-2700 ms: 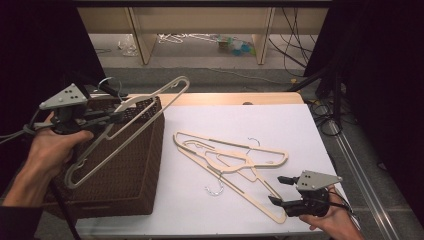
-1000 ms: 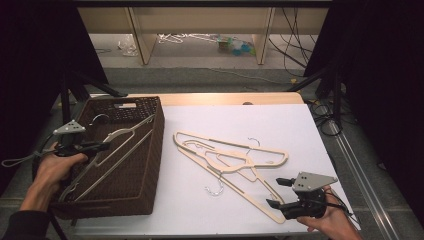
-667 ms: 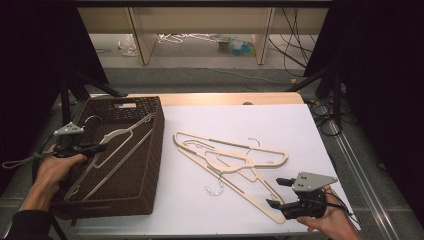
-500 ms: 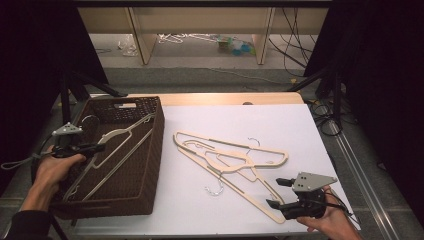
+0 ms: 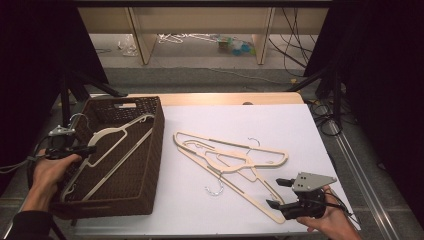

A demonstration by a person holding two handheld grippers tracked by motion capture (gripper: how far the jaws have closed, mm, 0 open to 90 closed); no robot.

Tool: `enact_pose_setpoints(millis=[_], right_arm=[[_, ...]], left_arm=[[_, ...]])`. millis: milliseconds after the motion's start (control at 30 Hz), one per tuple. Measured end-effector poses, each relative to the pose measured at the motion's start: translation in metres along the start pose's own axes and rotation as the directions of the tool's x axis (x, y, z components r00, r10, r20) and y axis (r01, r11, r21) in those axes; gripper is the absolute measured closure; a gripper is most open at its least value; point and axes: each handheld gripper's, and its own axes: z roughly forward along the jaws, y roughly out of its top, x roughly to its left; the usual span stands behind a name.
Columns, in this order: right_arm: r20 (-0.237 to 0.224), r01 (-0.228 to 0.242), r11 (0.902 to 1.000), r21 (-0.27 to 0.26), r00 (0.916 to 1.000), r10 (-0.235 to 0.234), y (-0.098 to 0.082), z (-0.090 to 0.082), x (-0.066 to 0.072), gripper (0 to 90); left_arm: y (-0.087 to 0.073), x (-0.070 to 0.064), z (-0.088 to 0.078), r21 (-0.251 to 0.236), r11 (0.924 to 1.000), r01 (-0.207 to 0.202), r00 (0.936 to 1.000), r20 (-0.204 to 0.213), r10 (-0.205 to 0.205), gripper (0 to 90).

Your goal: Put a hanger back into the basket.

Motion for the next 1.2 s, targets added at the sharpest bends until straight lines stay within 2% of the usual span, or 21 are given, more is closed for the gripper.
enact_pose_setpoints(millis=[67, 200, 333, 400, 467, 500, 567, 600, 633, 667, 700, 733, 767, 800, 833, 867, 900, 1000, 1033, 1067, 1200], right_arm=[[-0.001, 0.001, 1.0000, 0.001, 1.0000, -0.001, 0.000, 0.000, 0.000, 27.6], [-0.001, 0.001, 1.0000, 0.001, 1.0000, -0.001, 0.000, 0.000, 0.000, 27.6], [-0.002, -0.004, 1.0000, 0.005, 1.0000, 0.004, 0.000, 0.001, 0.000, 27.6], [-0.004, -0.001, 1.0000, 0.005, 1.0000, 0.001, 0.000, 0.001, 0.000, 27.6], [-0.001, -0.003, 1.0000, 0.004, 1.0000, 0.003, 0.000, 0.001, 0.000, 27.6], [-0.001, -0.006, 1.0000, 0.003, 1.0000, 0.006, -0.001, 0.001, 0.000, 27.6], [-0.004, -0.008, 1.0000, 0.003, 1.0000, 0.008, -0.001, 0.000, 0.000, 27.5], [-0.002, -0.004, 1.0000, 0.003, 1.0000, 0.004, -0.001, 0.001, 0.000, 27.4], [-0.002, -0.004, 1.0000, 0.003, 1.0000, 0.004, -0.001, 0.001, 0.000, 27.4], [-0.001, -0.003, 1.0000, 0.003, 1.0000, 0.003, -0.001, 0.001, 0.000, 27.4], [-0.003, -0.004, 1.0000, 0.002, 1.0000, 0.004, -0.001, 0.001, 0.000, 27.4], [-0.003, -0.002, 1.0000, 0.003, 1.0000, 0.002, -0.001, 0.001, 0.000, 27.3], [-0.003, -0.004, 1.0000, 0.000, 1.0000, 0.004, -0.001, 0.001, 0.000, 27.2], [-0.003, -0.004, 1.0000, 0.000, 1.0000, 0.004, -0.001, 0.001, 0.000, 27.2], [-0.005, -0.007, 1.0000, 0.001, 1.0000, 0.007, -0.002, 0.001, 0.000, 27.2], [-0.002, -0.012, 0.9999, -0.003, 0.9999, 0.012, -0.002, 0.001, 0.000, 26.9], [-0.001, -0.014, 0.9999, -0.003, 0.9999, 0.014, -0.002, 0.000, 0.000, 26.8], [0.005, -0.016, 0.9998, -0.013, 0.9999, 0.016, -0.002, 0.000, -0.001, 26.4], [0.005, -0.016, 0.9998, -0.013, 0.9999, 0.016, -0.002, 0.000, -0.001, 26.4], [0.008, -0.023, 0.9996, -0.016, 0.9997, 0.023, -0.003, 0.000, -0.001, 25.5], [0.000, -0.023, 0.9992, -0.034, 0.9997, 0.023, -0.004, 0.001, -0.002, 20.7]], left_arm=[[-0.001, 0.002, -0.002, -0.017, 0.9998, 0.010, 0.9993, -0.035, -0.011, 63.1], [-0.001, 0.000, -0.007, -0.030, 0.9995, 0.008, 0.9997, -0.023, -0.009, 56.3], [0.003, -0.015, -0.016, -0.081, 0.9963, -0.028, 0.9995, 0.012, 0.029, 53.5], [0.006, -0.027, -0.020, -0.135, 0.9908, -0.014, 0.9993, 0.032, 0.018, 49.8], [0.007, -0.032, -0.023, -0.151, 0.9884, -0.019, 0.9987, 0.044, 0.026, 46.8], [0.009, -0.045, -0.030, -0.185, 0.9820, -0.036, 0.9968, 0.064, 0.049, 45.5], [0.010, -0.051, -0.033, -0.188, 0.9808, -0.049, 0.9955, 0.070, 0.064, 41.9], [0.011, -0.064, -0.039, -0.227, 0.9728, -0.044, 0.9926, 0.101, 0.069, 40.5], [0.011, -0.064, -0.039, -0.227, 0.9728, -0.044, 0.9926, 0.101, 0.069, 40.0], [0.011, -0.070, -0.043, -0.244, 0.9683, -0.055, 0.9902, 0.111, 0.084, 40.0], [0.011, -0.082, -0.047, -0.272, 0.9606, -0.057, 0.9865, 0.133, 0.096, 37.9], [0.011, -0.082, -0.047, -0.272, 0.9606, -0.057, 0.9865, 0.133, 0.096, 37.2], [0.010, -0.095, -0.051, -0.297, 0.9530, -0.062, 0.9799, 0.163, 0.115, 35.9], [0.010, -0.095, -0.051, -0.297, 0.9530, -0.062, 0.9799, 0.163, 0.115, 35.1], [0.010, -0.103, -0.053, -0.308, 0.9490, -0.066, 0.9756, 0.179, 0.127, 35.1], [0.008, -0.113, -0.055, -0.321, 0.9447, -0.065, 0.9678, 0.211, 0.138, 32.9], [0.007, -0.119, -0.056, -0.329, 0.9419, -0.065, 0.9635, 0.225, 0.146, 32.4], [0.004, -0.139, -0.059, -0.366, 0.9265, -0.088, 0.9500, 0.249, 0.188, 29.3], [0.004, -0.139, -0.059, -0.366, 0.9265, -0.088, 0.9500, 0.249, 0.188, 28.6], [0.004, -0.145, -0.060, -0.371, 0.9246, -0.088, 0.9466, 0.258, 0.194, 27.7], [-0.001, -0.171, -0.060, -0.392, 0.9146, -0.100, 0.9253, 0.302, 0.230, 23.8]])
